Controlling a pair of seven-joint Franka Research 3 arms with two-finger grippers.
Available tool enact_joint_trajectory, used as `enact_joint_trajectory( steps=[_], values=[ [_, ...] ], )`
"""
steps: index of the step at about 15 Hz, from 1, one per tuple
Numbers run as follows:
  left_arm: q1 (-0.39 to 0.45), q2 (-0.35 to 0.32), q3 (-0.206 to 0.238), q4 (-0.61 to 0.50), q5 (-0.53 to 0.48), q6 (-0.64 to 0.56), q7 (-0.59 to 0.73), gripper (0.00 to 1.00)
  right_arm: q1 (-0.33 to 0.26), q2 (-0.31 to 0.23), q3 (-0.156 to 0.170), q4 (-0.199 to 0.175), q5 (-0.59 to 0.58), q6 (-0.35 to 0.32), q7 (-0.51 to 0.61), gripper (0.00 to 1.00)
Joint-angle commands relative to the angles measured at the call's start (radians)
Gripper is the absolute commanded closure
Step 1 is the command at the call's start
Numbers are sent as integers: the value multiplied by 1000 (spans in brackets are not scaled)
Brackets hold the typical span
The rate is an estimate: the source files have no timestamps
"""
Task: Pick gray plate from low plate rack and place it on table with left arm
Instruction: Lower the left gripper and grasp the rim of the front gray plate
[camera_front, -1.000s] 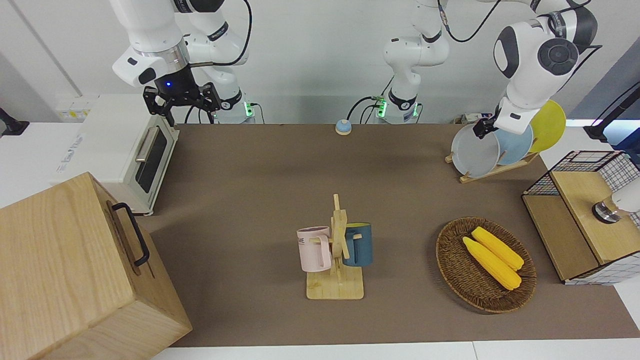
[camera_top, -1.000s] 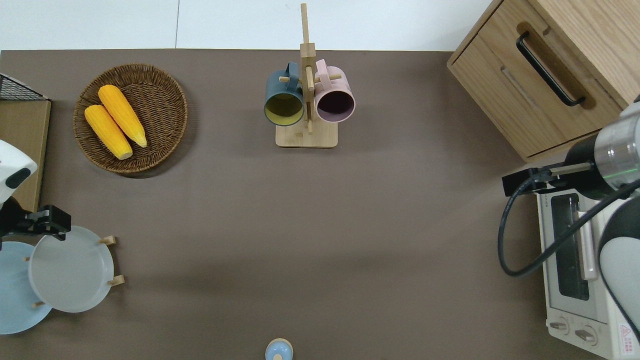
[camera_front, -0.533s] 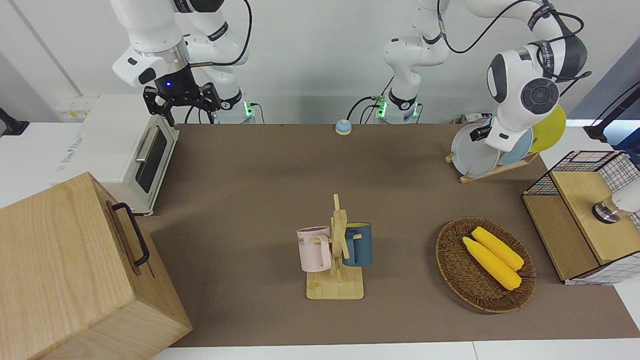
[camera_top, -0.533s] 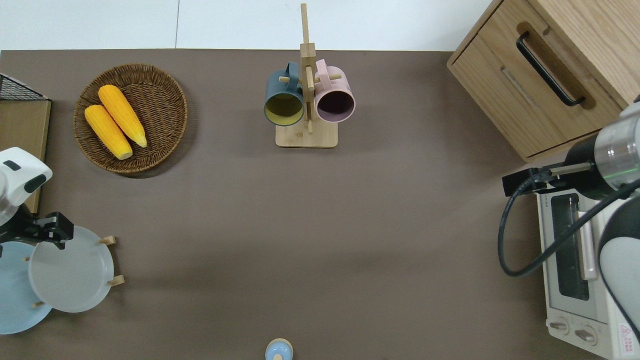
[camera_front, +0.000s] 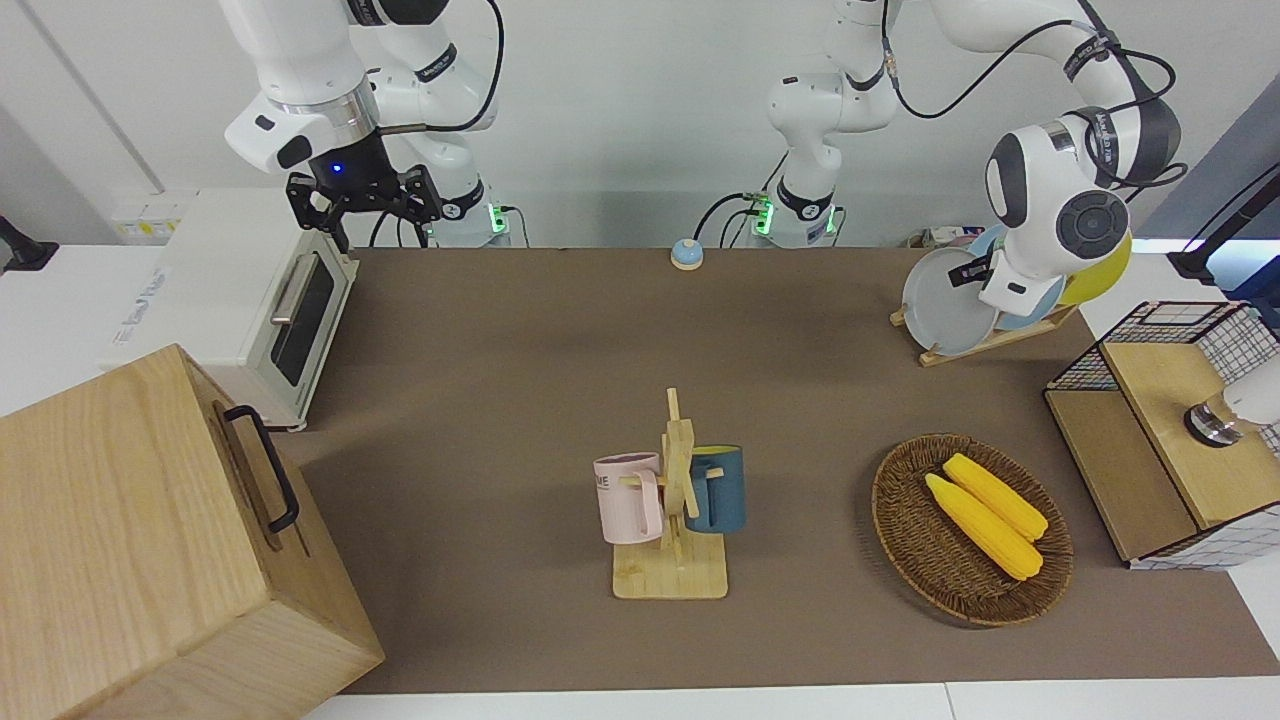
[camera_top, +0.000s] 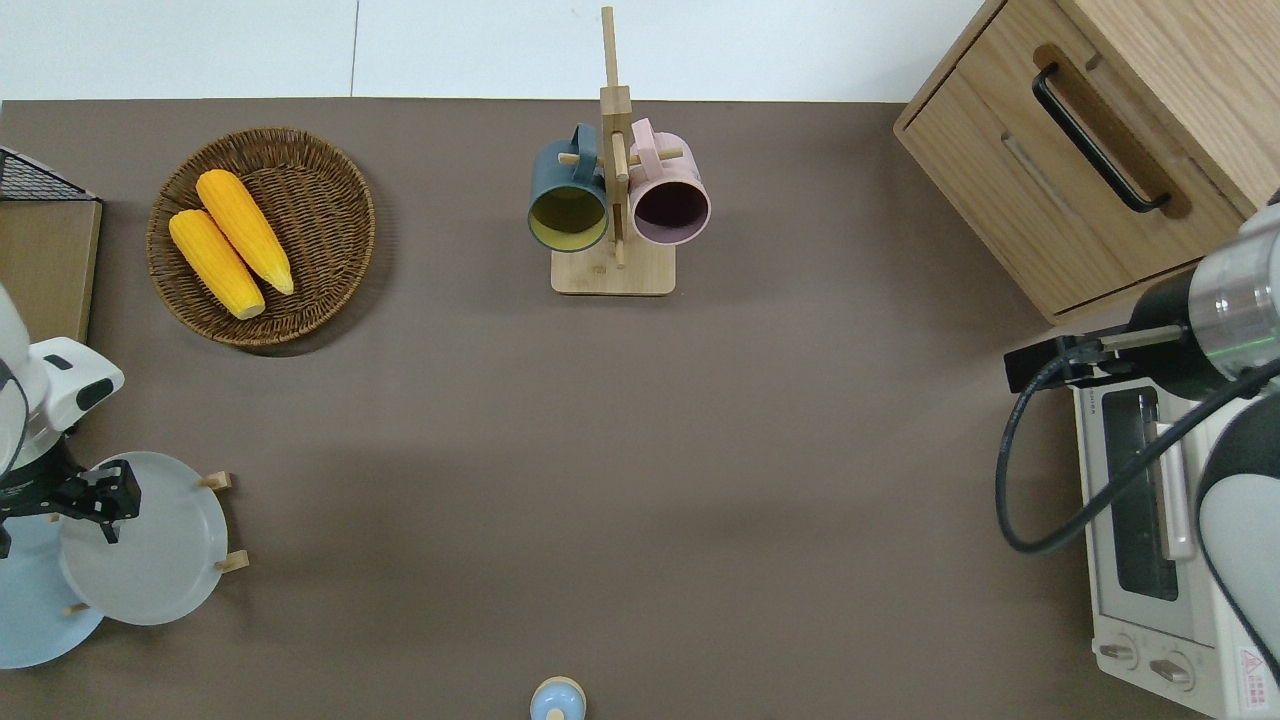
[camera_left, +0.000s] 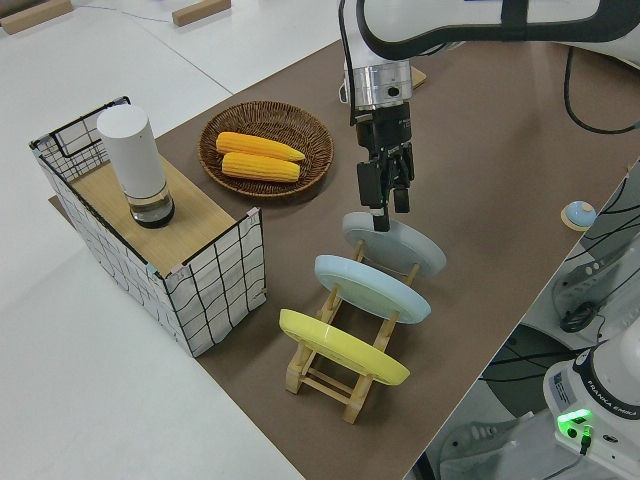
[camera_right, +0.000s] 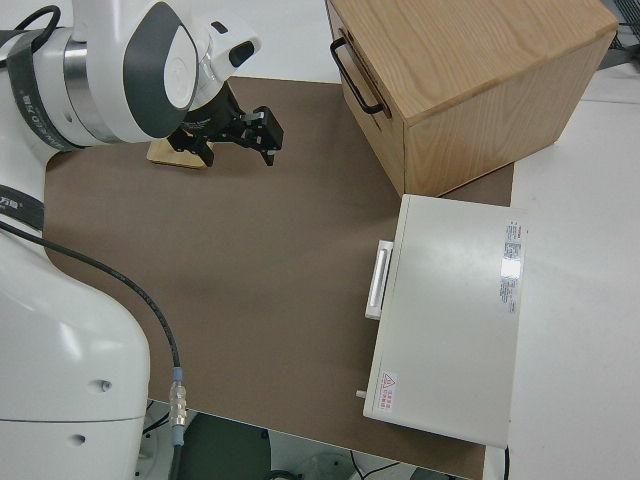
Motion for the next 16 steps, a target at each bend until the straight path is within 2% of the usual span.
enact_joint_trajectory(
  steps=[1, 5, 7, 16],
  values=[
    [-3, 24, 2, -2, 18, -11, 7, 625, -19, -3, 17, 9, -1, -13, 12, 17],
    [-3, 36, 14, -2, 15, -11, 10, 920, -19, -3, 17, 9, -1, -13, 12, 17],
    [-3, 36, 14, -2, 15, -11, 15, 1000, -19, -3, 17, 9, -1, -14, 12, 17],
    [-4, 31, 14, 41, 4, -14, 16, 1000, -19, -3, 17, 9, -1, -14, 12, 17]
  ],
)
